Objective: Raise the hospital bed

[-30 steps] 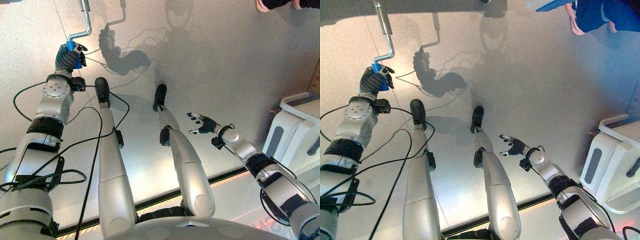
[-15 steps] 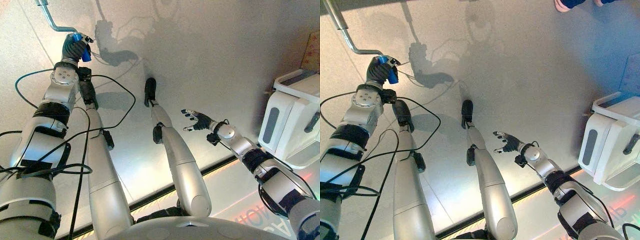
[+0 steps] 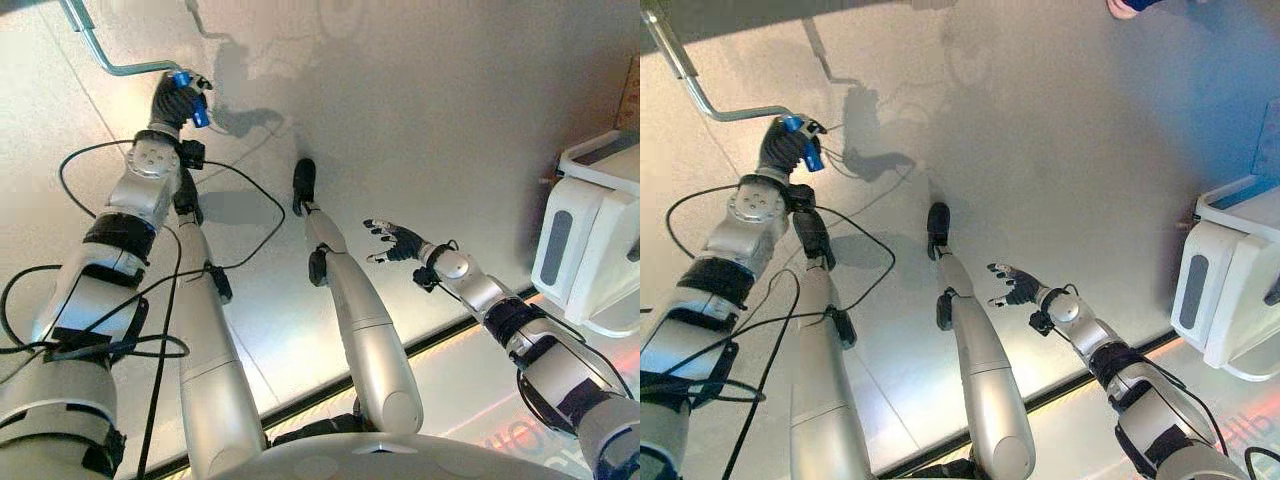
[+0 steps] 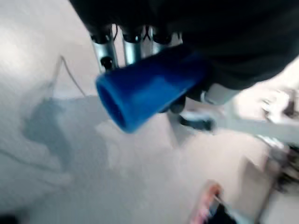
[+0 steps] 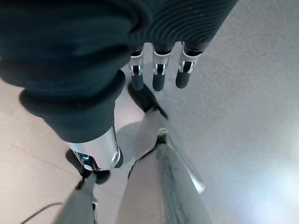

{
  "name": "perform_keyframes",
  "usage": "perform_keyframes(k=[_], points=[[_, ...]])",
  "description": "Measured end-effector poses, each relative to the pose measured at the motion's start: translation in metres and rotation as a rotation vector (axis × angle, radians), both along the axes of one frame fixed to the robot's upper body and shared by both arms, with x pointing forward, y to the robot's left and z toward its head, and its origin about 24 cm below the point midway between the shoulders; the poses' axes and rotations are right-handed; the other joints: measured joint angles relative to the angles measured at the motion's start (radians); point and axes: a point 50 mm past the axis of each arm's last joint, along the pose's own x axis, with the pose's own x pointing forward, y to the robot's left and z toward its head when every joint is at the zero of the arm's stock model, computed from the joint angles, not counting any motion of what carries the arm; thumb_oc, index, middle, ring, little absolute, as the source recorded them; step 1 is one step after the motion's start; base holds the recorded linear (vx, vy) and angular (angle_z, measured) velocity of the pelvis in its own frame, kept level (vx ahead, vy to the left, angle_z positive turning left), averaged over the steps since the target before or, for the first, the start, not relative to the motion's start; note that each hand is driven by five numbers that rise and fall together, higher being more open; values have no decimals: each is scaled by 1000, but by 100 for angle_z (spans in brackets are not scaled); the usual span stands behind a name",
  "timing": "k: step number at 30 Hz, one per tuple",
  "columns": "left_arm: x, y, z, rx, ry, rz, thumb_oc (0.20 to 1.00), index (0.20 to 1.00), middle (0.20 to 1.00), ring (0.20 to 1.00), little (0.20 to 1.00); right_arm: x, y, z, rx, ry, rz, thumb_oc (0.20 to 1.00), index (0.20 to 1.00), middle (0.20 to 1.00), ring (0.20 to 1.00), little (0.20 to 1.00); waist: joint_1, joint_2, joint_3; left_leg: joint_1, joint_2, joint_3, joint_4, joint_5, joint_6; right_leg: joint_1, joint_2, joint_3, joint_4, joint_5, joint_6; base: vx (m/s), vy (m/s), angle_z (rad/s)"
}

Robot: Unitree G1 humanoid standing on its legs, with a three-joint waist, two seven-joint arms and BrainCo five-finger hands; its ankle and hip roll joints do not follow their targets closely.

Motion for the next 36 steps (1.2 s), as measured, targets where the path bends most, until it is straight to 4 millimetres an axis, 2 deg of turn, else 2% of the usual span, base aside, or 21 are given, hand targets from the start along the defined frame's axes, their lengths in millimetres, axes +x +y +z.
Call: perform_keyframes(k=[3,4,6,8,10,14,17,20,23,30,33,36], points=[[-8,-2,4,-7,-25,-49,200,200,200,200,200,0,-2,-1,0,-5,-15,1000,1000,1000,1000,1000,12,1,1,12,-5,-2,-26,16,-2,0,-5,-2,5,-1,1,-17,-37,3],[-11,-8,5,-11,-32,-85,200,200,200,200,200,0,-3,-1,0,-6,-23,1000,1000,1000,1000,1000,5,2,1,11,-6,-4,-30,20,-2,-2,-3,-4,5,-1,1,-17,-15,6],[-22,-14,11,-14,-53,-173,200,200,200,200,200,-1,-12,-6,-19,6,-63,1000,1000,1000,1000,1000,30,4,3,12,-10,-6,-36,24,0,-3,-7,-5,6,-2,2,-13,-12,4],[-30,-21,11,-36,-60,-247,200,200,200,200,200,-3,-16,-8,-19,12,-81,1000,1000,1000,1000,1000,32,6,4,14,-13,-10,-38,24,0,-3,-10,-7,11,-5,2,-23,-10,6],[-41,-20,10,-58,-67,-303,200,200,200,200,200,-4,-20,-11,-18,22,-100,1000,1000,1000,1000,1000,57,14,10,19,-21,-21,-40,25,0,-1,-18,-12,29,-17,2,-23,-5,11],[-58,-17,10,-73,-80,-378,200,200,200,200,200,-9,-25,-16,-10,36,-121,1000,1000,1000,1000,1000,77,30,20,31,-28,-37,-41,25,0,10,-28,-29,56,-41,5,-11,12,11],[-73,-6,10,-93,-104,-384,200,200,200,200,200,-15,-29,-24,-18,61,-130,1000,1000,1000,1000,1000,97,42,28,41,-29,-59,-44,27,-3,28,-35,-52,65,-53,0,-14,37,12],[-79,4,11,-87,-103,-368,200,200,200,200,200,-20,-32,-29,-21,83,-139,1000,1000,1000,1000,1000,113,47,32,46,-32,-75,-45,26,-4,41,-38,-64,70,-65,3,-11,72,13],[-88,24,12,-76,-107,-304,200,200,200,200,200,-25,-36,-33,-13,101,-144,1000,1000,1000,1000,1000,115,48,33,47,-40,-88,-46,26,-4,49,-49,-85,74,-71,3,-9,67,13],[-90,33,11,-82,-110,-270,200,200,200,200,200,-26,-31,-31,2,92,-106,1000,1000,1000,1000,1000,123,57,39,49,-43,-105,-47,26,-4,72,-50,-100,57,-74,5,7,78,5],[-80,49,-2,-109,-109,-141,200,200,200,200,200,-25,-29,-29,8,92,-85,1000,1000,1000,1000,1000,128,58,39,65,-37,-108,-45,22,-9,99,-43,-110,42,-72,2,14,72,-1],[-73,49,-5,-116,-123,-110,200,200,200,200,200,-24,-29,-27,9,84,-81,1000,1000,1000,1000,1000,136,58,39,64,-30,-115,-44,20,-11,109,-35,-116,30,-71,2,17,41,3]])
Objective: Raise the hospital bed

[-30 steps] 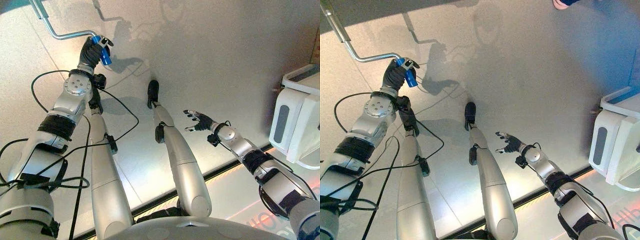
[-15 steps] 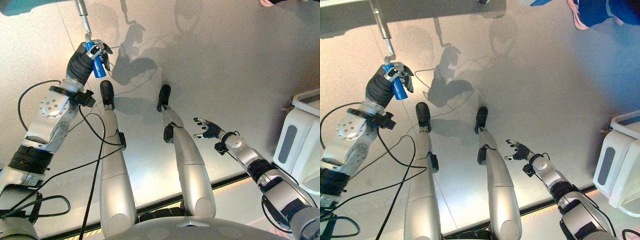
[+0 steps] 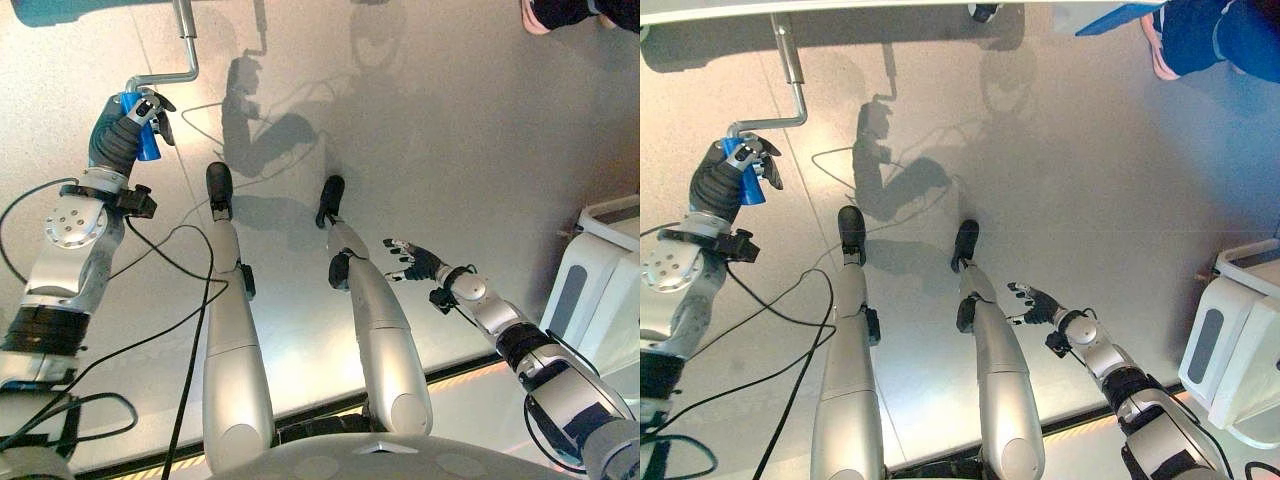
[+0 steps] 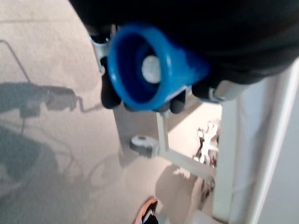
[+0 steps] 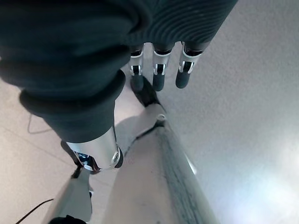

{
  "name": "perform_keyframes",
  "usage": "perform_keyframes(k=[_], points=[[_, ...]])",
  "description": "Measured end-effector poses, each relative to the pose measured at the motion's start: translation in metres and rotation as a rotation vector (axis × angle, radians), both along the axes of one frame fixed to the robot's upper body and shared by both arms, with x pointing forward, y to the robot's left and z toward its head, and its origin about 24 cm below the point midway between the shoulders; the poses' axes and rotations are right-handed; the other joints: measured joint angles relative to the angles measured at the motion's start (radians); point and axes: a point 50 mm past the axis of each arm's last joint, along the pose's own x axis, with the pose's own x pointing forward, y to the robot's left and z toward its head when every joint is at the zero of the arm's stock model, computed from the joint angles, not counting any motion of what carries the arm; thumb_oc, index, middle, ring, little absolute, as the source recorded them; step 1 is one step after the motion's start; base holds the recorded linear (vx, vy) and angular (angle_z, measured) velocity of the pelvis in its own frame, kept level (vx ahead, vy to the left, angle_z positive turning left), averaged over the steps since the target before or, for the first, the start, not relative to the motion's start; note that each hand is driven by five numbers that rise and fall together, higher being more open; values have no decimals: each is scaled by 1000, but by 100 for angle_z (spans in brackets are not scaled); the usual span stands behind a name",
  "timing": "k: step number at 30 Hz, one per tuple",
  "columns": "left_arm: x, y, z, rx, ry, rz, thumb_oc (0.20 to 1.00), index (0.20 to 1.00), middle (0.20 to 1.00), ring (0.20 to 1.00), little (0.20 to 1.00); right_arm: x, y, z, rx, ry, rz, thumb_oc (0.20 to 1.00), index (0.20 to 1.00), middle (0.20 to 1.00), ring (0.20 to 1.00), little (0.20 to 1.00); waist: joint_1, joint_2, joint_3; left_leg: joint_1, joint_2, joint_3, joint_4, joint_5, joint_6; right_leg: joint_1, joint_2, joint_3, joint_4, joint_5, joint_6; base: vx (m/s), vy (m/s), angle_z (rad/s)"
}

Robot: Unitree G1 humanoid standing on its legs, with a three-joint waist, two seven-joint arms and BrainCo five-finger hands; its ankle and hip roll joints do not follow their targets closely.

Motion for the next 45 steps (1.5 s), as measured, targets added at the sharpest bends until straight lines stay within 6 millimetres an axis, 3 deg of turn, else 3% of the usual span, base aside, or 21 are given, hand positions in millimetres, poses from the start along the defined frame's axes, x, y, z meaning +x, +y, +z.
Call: perform_keyframes(k=[6,9,19,21,30,36,45], points=[[18,10,-5,-13,19,121,200,200,200,200,200,0,0,1,2,-1,6,1000,1000,1000,1000,1000,-3,-1,0,-17,7,-13,3,-3,-4,7,11,-16,-29,5,-4,16,17,2],[36,15,-2,-18,58,189,200,200,200,200,200,2,1,2,8,-2,7,1000,1000,1000,1000,1000,-8,-3,-2,-42,11,-16,12,-3,-4,7,19,-27,-50,20,-12,19,2,6],[64,38,2,9,215,371,200,200,200,200,200,12,15,13,31,-16,59,1000,1000,1000,1000,1000,-115,-28,-18,-86,27,-14,41,-5,-4,-3,43,-22,-99,58,-15,16,-13,-4],[68,38,5,17,232,392,200,200,200,200,200,11,16,11,37,-7,61,1000,1000,1000,1000,1000,-112,-35,-23,-93,35,-11,41,-6,-5,-7,54,-15,-116,65,-13,19,-40,-13],[79,14,7,68,230,347,200,200,200,200,200,11,22,12,52,-2,79,1000,1000,1000,1000,1000,-137,-42,-28,-111,42,9,40,-8,-8,-40,61,9,-120,76,-23,12,-47,-5],[84,-40,13,130,156,158,200,200,200,200,200,14,22,14,50,-18,67,1000,1000,1000,1000,1000,-136,-44,-29,-115,42,18,40,-8,-7,-63,53,27,-99,76,-22,-1,-49,-3],[73,-72,18,129,79,4,200,200,200,200,200,14,20,13,26,-22,52,1000,1000,1000,1000,1000,-133,-43,-29,-103,24,28,38,0,2,-74,36,36,-66,67,-10,0,-2,0]])
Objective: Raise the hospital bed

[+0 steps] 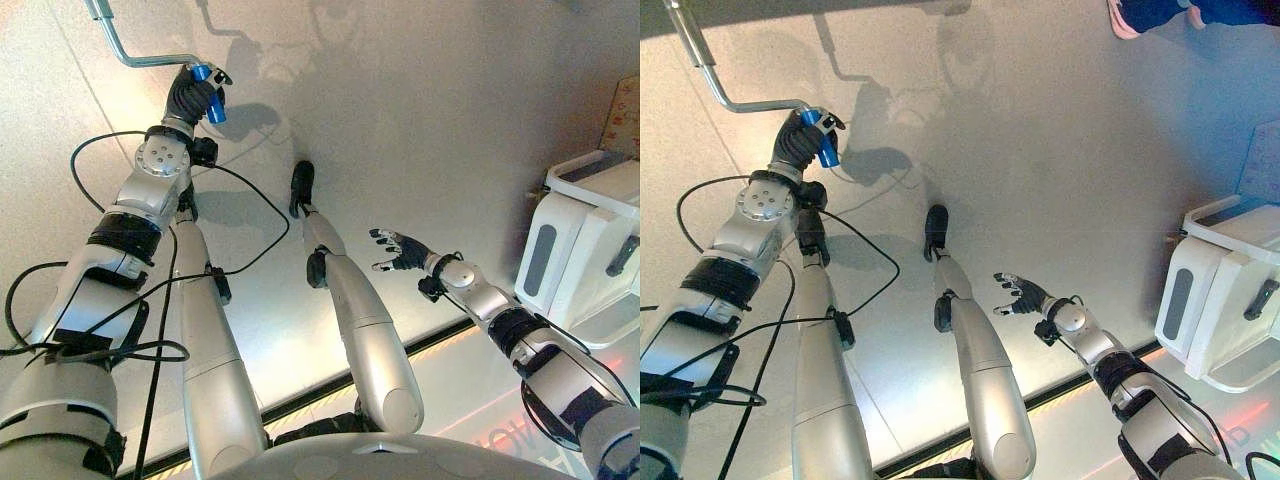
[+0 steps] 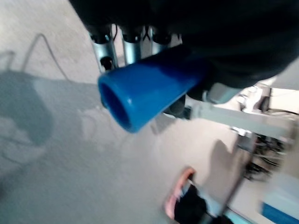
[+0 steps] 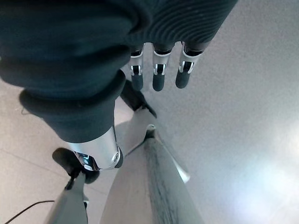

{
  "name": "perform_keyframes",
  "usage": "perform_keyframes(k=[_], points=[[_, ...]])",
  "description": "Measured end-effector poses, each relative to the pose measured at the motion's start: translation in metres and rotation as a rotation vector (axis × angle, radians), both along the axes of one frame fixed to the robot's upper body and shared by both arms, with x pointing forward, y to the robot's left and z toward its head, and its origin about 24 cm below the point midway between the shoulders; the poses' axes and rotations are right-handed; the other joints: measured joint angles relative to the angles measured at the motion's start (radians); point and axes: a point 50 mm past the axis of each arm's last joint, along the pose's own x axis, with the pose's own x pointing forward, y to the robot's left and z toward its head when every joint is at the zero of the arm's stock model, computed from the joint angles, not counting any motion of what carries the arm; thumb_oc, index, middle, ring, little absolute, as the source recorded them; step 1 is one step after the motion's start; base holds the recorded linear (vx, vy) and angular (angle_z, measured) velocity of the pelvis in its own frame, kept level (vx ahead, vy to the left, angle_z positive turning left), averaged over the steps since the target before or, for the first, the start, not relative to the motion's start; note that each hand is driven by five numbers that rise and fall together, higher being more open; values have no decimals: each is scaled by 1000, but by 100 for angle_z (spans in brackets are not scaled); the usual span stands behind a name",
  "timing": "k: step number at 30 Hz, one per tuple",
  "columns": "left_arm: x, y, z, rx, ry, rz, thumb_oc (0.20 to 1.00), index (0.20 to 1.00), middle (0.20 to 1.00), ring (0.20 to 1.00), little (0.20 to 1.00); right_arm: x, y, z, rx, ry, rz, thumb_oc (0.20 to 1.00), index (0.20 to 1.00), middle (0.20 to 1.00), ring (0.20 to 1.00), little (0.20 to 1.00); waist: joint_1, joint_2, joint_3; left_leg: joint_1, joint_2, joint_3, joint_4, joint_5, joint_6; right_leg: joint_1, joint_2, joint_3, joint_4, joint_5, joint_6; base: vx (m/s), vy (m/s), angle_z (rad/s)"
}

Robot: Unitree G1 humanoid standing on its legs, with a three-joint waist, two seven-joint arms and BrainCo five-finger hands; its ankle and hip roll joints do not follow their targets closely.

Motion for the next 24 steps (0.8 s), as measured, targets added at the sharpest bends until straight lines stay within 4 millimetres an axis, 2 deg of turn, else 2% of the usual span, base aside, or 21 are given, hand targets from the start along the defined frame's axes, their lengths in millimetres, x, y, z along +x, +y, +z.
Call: perform_keyframes(k=[3,4,5,9,10,11,12,14,17,18,19,20,24], points=[[-13,-8,1,-3,-23,-90,200,200,200,200,200,0,-1,-1,-19,-5,0,1000,1000,1000,1000,1000,3,0,0,6,-5,5,-3,2,3,-6,-10,10,20,-7,5,0,0,0],[-17,-9,-1,3,-21,-113,200,200,200,200,200,-1,-2,-2,-27,0,-1,1000,1000,1000,1000,1000,23,0,0,18,-9,7,-5,3,4,-3,-14,13,26,-8,5,0,0,0],[-18,-11,-3,-4,-16,-129,200,200,200,200,200,-1,-2,-3,-29,3,-4,1000,1000,1000,1000,1000,24,1,0,22,-11,7,-6,3,4,-1,-15,15,29,-9,6,0,0,0],[-40,-5,-7,-43,-34,-211,200,200,200,200,200,-3,-7,-10,-27,32,-41,1000,1000,1000,1000,1000,43,2,1,52,-17,6,-13,2,3,11,-20,19,58,-28,15,0,0,0],[-48,1,-7,-61,-41,-222,200,200,200,200,200,-5,-11,-13,-29,43,-58,1000,1000,1000,1000,1000,58,3,2,62,-18,6,-17,3,4,17,-24,20,61,-29,14,0,0,0],[-51,3,-5,-61,-47,-228,200,200,200,200,200,-5,-12,-14,-31,46,-62,1000,1000,1000,1000,1000,53,2,2,64,-17,6,-18,3,4,18,-23,19,64,-31,13,0,0,0],[-55,8,-7,-63,-42,-229,200,200,200,200,200,-6,-13,-15,-37,50,-67,1000,1000,1000,1000,1000,71,8,5,72,-19,5,-19,3,4,22,-28,19,72,-35,13,-12,10,3],[-67,19,-6,-71,-54,-232,200,200,200,200,200,-10,-15,-19,-31,61,-78,1000,1000,1000,1000,1000,70,7,5,78,-19,2,-19,3,4,24,-28,15,80,-42,12,0,0,0],[-85,50,-4,-52,-61,-157,200,200,200,200,200,-14,-20,-23,-22,74,-96,1000,1000,1000,1000,1000,96,17,12,86,-20,-2,-20,2,1,31,-31,9,89,-52,11,0,6,3],[-93,70,-1,-50,-72,-84,200,200,200,200,200,-17,-22,-24,-16,79,-103,1000,1000,1000,1000,1000,105,23,15,86,-20,-9,-21,1,0,34,-31,2,89,-55,9,1,3,8],[-95,76,1,-47,-73,-60,200,200,200,200,200,-17,-21,-25,-15,81,-100,1000,1000,1000,1000,1000,106,24,16,86,-21,-13,-21,1,0,37,-31,-2,89,-57,8,2,7,14],[-96,81,2,-29,-66,-44,200,200,200,200,200,-17,-19,-24,-8,83,-89,1000,1000,1000,1000,1000,107,28,19,86,-22,-17,-21,1,0,44,-34,-10,88,-61,10,4,15,14],[-95,78,-5,-43,-59,-49,200,200,200,200,200,-16,-13,-20,9,60,-62,1000,1000,1000,1000,1000,108,39,26,99,-28,-28,-29,-1,-2,61,-37,-21,87,-72,9,9,25,9]])
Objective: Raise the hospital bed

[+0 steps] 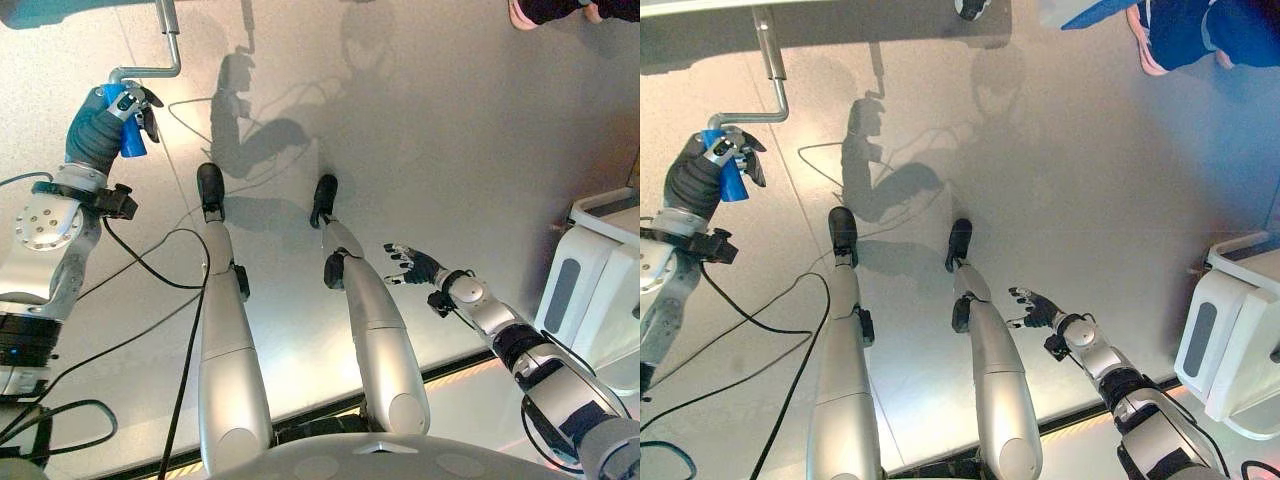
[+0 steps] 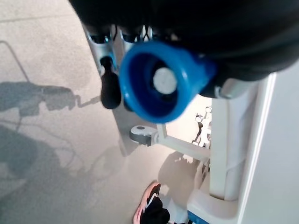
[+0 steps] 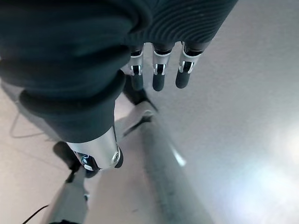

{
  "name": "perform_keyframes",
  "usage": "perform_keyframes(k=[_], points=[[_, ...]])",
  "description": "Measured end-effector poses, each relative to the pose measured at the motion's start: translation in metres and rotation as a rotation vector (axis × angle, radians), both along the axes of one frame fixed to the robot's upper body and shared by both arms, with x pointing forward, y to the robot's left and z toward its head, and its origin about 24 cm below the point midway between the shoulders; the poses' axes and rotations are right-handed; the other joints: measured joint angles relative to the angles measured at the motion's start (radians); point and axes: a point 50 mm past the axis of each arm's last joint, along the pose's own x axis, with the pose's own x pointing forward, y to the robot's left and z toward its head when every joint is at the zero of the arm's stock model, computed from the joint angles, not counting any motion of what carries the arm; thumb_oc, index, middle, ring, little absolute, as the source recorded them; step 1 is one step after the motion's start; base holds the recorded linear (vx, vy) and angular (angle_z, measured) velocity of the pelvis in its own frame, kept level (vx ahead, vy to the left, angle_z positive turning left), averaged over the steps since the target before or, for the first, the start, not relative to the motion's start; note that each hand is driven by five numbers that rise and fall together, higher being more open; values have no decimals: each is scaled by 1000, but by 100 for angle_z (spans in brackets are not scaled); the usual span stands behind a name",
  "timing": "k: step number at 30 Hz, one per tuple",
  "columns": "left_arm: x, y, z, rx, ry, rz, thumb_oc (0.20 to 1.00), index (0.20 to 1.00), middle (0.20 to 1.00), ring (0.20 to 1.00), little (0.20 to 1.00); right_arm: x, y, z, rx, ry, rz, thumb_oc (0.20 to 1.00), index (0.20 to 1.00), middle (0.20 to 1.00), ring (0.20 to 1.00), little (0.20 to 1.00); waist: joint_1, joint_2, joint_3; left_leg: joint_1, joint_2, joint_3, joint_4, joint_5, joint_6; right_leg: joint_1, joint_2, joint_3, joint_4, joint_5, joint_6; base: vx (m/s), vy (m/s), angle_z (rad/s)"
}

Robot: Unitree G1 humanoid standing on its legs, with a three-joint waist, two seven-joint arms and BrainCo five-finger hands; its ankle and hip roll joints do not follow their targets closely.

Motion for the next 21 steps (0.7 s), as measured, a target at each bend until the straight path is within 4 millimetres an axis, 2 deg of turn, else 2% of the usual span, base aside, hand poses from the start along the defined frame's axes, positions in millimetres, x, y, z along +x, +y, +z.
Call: perform_keyframes(k=[3,7,12,14,15,16,19,20,21], points=[[7,4,-12,-37,7,50,200,200,200,200,200,1,4,4,13,-19,22,1000,1000,1000,1000,1000,4,3,2,20,3,-3,-1,-2,-2,19,0,-2,-3,-3,0,13,50,0],[21,8,-20,-81,-4,126,200,200,200,200,200,2,-2,7,11,-24,12,1000,1000,1000,1000,1000,12,4,2,16,11,-9,0,-6,-8,21,7,-12,-6,-6,4,8,58,-1],[41,5,-21,-130,-2,178,200,200,200,200,200,2,-8,8,-5,-24,5,1000,1000,1000,1000,1000,25,3,2,-13,13,-15,7,-8,-10,14,11,-20,-25,-3,-1,14,60,5],[55,6,-17,-111,17,223,200,200,200,200,200,2,-9,7,-8,-20,4,1000,1000,1000,1000,1000,22,2,1,-43,13,-24,17,-8,-9,12,17,-36,-49,14,-9,15,50,12],[59,7,-15,-107,24,236,200,200,200,200,200,2,-8,8,-7,-22,7,1000,1000,1000,1000,1000,16,1,1,-53,14,-27,23,-9,-8,10,19,-39,-53,14,-9,17,49,16],[62,8,-13,-106,28,252,200,200,200,200,200,3,-7,8,-5,-26,10,1000,1000,1000,1000,1000,-7,0,0,-70,14,-36,31,-10,-6,9,21,-40,-63,15,-7,7,36,15],[69,9,-16,-91,63,280,200,200,200,200,200,3,-7,9,-5,-29,11,1000,1000,1000,1000,1000,-15,-3,-2,-84,15,-39,42,-12,-3,9,21,-40,-68,17,-5,19,54,7],[71,12,-17,-99,70,297,200,200,200,200,200,4,-6,10,-8,-28,20,1000,1000,1000,1000,1000,-35,-8,-5,-86,15,-37,46,-15,0,9,27,-38,-73,21,-4,11,48,-6],[76,13,-19,-98,92,315,200,200,200,200,200,4,-4,10,-9,-25,31,1000,1000,1000,1000,1000,-36,-14,-9,-90,14,-36,57,-21,0,10,29,-35,-78,27,-5,10,46,-17]])
